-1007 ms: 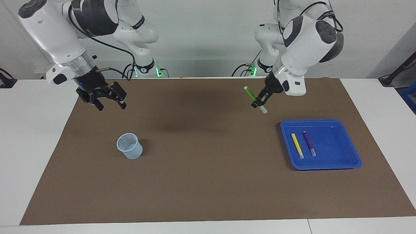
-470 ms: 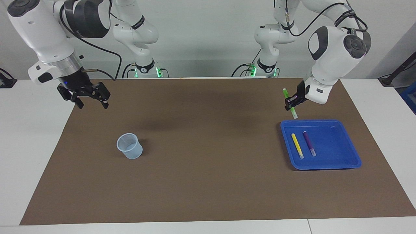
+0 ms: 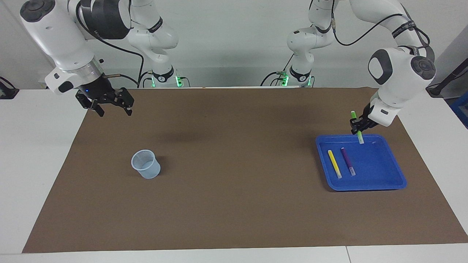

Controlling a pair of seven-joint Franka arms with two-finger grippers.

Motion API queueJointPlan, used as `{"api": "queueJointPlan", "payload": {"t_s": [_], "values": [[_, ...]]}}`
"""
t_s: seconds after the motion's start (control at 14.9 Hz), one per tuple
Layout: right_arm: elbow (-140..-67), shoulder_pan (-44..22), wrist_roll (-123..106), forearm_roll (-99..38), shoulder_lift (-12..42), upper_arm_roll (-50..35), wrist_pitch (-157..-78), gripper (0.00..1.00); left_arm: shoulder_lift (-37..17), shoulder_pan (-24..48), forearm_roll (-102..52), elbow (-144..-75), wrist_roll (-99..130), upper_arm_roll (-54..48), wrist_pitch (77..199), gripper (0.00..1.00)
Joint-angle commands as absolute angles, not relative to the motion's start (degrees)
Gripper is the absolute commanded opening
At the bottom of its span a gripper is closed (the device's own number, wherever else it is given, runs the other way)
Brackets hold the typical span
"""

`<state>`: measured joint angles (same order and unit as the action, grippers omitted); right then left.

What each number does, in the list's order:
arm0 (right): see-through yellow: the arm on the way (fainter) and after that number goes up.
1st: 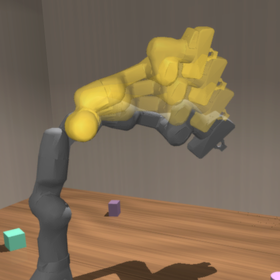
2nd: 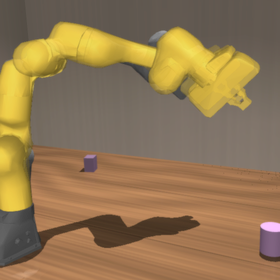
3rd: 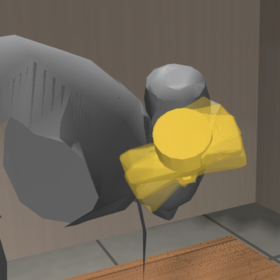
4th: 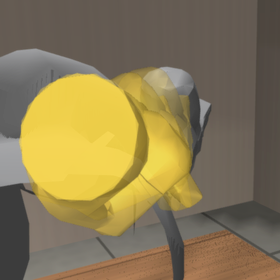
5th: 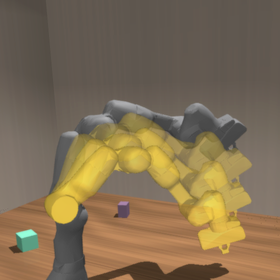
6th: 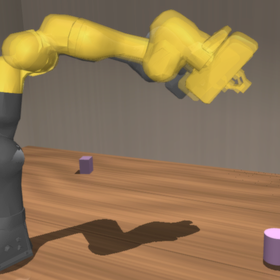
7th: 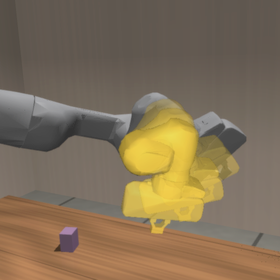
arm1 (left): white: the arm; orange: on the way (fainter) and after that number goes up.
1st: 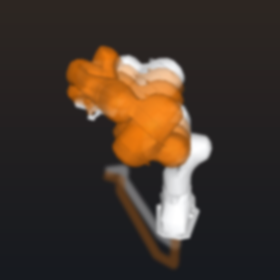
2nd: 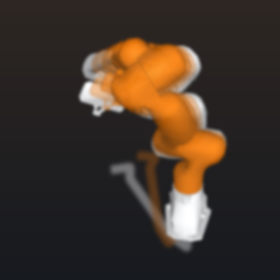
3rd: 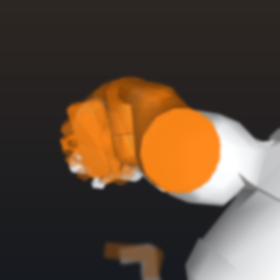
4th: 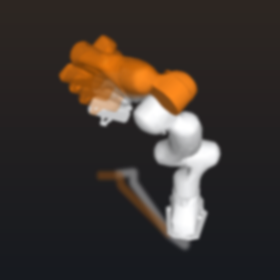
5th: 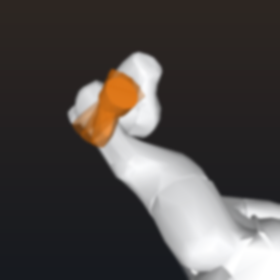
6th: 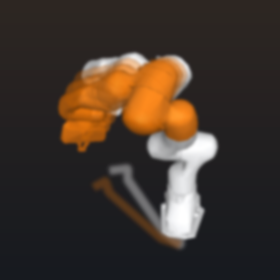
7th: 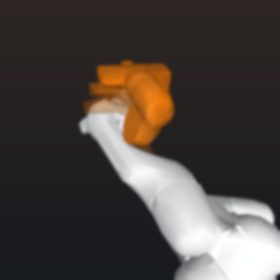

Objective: Right arm passes pens to left for tray arrangement
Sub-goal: 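Carry the green pen to the tray while the right gripper withdraws, then lower the green pen into the blue tray and open the left gripper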

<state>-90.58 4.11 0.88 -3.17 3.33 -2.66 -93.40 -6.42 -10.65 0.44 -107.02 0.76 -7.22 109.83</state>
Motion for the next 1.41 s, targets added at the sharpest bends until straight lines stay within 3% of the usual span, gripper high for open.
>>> {"api": "queueJointPlan", "payload": {"t_s": [0.0,0.6,1.34], "values": [[-91.1,4.5,0.4,-2.1,2.4,-2.9,-92.7,1.0,-8.5,-11.1,4.7,-107.6,-0.5,-7.9,115.3,0.0],[-91.4,4.3,0.4,-2.1,2.1,-2.9,-92.6,1.0,-17.3,-17.1,8.9,-107.7,-9.5,-8.0,129.9,0.0],[-91.5,4.2,0.4,-2.1,2.1,-3.0,-92.6,1.0,-23.0,-18.4,5.1,-107.3,-9.7,-8.1,134.2,0.0]]}}
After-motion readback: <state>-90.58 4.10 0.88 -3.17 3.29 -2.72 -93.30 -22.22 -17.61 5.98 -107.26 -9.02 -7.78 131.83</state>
